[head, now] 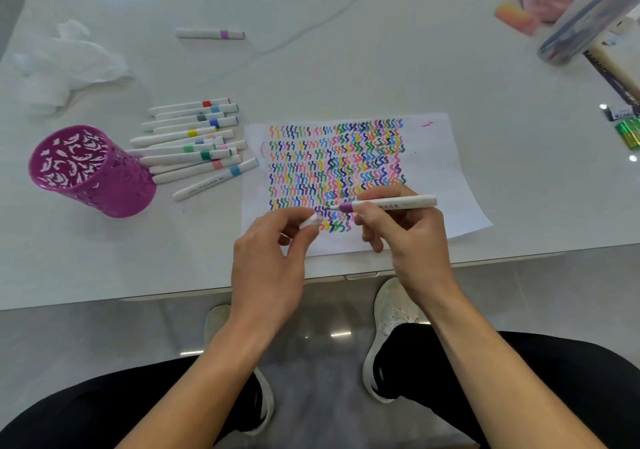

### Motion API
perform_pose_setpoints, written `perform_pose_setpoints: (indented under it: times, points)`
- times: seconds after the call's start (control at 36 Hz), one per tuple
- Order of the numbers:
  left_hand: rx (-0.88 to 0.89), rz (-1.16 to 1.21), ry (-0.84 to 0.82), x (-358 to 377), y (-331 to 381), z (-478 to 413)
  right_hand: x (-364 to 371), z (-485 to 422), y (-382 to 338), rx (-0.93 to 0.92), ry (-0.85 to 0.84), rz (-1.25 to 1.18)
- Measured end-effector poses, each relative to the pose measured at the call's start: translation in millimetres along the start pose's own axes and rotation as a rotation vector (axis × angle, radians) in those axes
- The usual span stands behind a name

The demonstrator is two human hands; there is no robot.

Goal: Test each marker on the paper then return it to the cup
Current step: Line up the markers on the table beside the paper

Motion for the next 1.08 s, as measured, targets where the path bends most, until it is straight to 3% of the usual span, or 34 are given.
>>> perform_pose_setpoints:
  times: [0.17, 0.58, 0.78, 1.08]
  points:
    - [-0.072, 0.205, -0.018, -4.5, -2.8, 2.1, 13.0, 0.0, -2.6, 0.003, -0.032, -0.039]
    - [-0.123, 0.299, -0.067, -13.3, -12.7, 3.8, 35.2, -0.5, 4.9, 0.016, -0.088, 0.023]
    - [-0.189, 0.443, -0.041, -15.9, -15.7, 3.8, 43.7, -0.9, 8.0, 0.058, -0.086, -0.084]
    - [-0.18, 0.458, -0.001, -25.8, -14.7, -0.9, 62.6, -2.1, 14.1, 0.113, -0.149, -0.2]
Point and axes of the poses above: each hand's wrist, its own z-axis away from the middle knuckle, its own x-axis out of the palm, y = z × x, the point moved 5 cm from there along -z, towards the middle knuckle, and after that the axes turned 11 degrees about z, right-handed, at the moved point
